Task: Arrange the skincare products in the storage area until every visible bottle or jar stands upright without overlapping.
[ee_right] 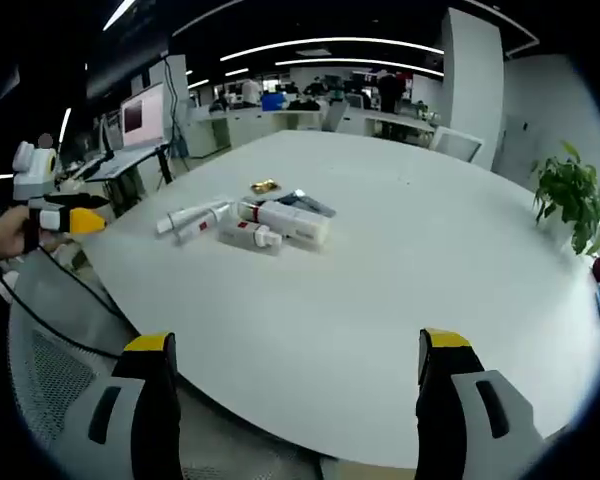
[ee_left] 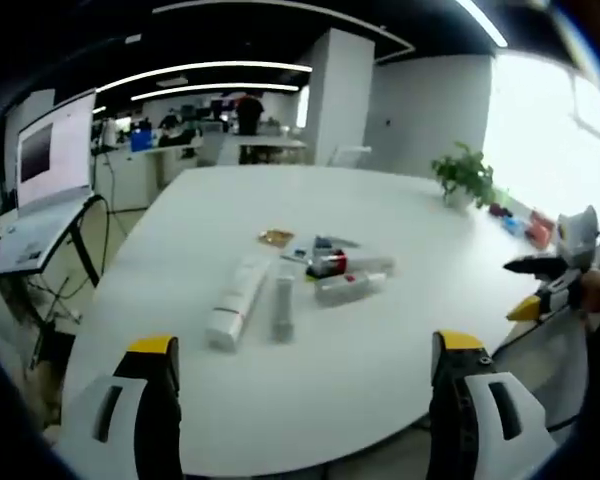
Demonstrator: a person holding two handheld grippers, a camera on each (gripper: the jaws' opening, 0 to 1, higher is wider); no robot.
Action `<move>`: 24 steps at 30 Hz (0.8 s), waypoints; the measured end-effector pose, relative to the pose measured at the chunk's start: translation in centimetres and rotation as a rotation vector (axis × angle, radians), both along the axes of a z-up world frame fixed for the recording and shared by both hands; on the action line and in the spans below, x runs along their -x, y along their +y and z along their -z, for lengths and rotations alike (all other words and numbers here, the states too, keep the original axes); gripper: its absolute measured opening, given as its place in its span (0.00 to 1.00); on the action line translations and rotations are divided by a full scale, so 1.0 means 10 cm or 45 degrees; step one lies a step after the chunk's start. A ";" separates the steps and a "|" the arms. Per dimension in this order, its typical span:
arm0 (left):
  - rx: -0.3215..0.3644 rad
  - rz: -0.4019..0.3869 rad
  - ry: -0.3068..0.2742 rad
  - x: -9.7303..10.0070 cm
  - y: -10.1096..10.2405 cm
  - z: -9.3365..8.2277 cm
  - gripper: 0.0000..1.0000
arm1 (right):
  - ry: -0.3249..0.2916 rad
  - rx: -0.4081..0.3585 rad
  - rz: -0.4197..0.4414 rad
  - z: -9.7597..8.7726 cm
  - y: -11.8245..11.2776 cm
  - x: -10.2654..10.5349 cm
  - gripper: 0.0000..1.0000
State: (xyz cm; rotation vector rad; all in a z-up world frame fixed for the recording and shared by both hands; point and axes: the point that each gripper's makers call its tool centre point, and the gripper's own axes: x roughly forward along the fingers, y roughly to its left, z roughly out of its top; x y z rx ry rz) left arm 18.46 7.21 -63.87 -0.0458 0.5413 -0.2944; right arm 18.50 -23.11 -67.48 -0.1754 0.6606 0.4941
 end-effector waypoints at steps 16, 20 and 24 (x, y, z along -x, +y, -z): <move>0.011 0.002 0.022 0.02 0.00 0.04 0.97 | 0.013 -0.004 0.005 0.03 -0.01 0.02 0.99; 0.001 0.002 0.015 0.02 0.02 0.04 0.95 | 0.017 -0.003 -0.001 0.04 0.00 0.02 0.99; -0.012 0.012 0.018 0.01 0.02 0.06 0.96 | 0.023 -0.004 0.002 0.04 0.00 0.03 0.99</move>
